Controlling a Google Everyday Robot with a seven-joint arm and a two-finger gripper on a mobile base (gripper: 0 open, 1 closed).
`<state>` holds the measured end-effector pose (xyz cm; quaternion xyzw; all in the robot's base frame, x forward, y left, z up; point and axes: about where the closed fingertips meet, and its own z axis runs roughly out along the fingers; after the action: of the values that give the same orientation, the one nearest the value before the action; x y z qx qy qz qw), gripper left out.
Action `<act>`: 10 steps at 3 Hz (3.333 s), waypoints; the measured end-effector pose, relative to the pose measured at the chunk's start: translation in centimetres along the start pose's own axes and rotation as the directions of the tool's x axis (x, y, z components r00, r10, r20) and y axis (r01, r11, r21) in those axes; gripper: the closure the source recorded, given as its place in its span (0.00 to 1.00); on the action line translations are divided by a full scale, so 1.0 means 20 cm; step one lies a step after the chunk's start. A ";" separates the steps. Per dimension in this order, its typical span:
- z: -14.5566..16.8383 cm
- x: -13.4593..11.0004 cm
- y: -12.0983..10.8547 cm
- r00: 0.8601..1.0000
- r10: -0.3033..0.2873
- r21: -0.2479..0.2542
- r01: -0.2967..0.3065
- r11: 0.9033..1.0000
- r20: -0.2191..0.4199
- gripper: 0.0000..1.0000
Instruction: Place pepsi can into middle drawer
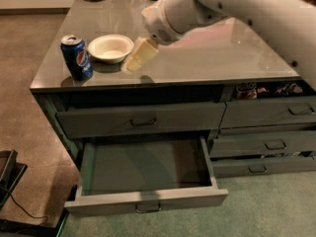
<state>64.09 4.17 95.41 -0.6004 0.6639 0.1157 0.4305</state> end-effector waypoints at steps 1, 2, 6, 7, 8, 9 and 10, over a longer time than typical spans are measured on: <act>0.19 -0.10 -0.01 0.997 0.002 -0.024 0.000 1.000 0.077 0.00; 0.19 -0.10 -0.01 0.997 0.002 -0.024 0.000 1.000 0.077 0.00; 0.67 -0.20 -0.01 0.982 0.022 -0.128 0.002 0.992 0.185 0.00; 0.78 -0.23 -0.01 0.979 0.021 -0.158 0.011 0.987 0.202 0.00; 0.86 -0.28 -0.01 0.974 0.018 -0.178 0.023 0.984 0.227 0.00; 0.89 -0.36 -0.01 0.967 0.013 -0.192 0.038 0.981 0.254 0.00; 0.89 -0.47 0.01 0.958 0.015 -0.213 0.048 0.976 0.288 0.00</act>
Offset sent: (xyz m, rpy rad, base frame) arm 0.0135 0.0347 -0.0058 0.0594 -0.0028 0.0400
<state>70.75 22.72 91.22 -0.6263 0.5725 0.2702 0.4549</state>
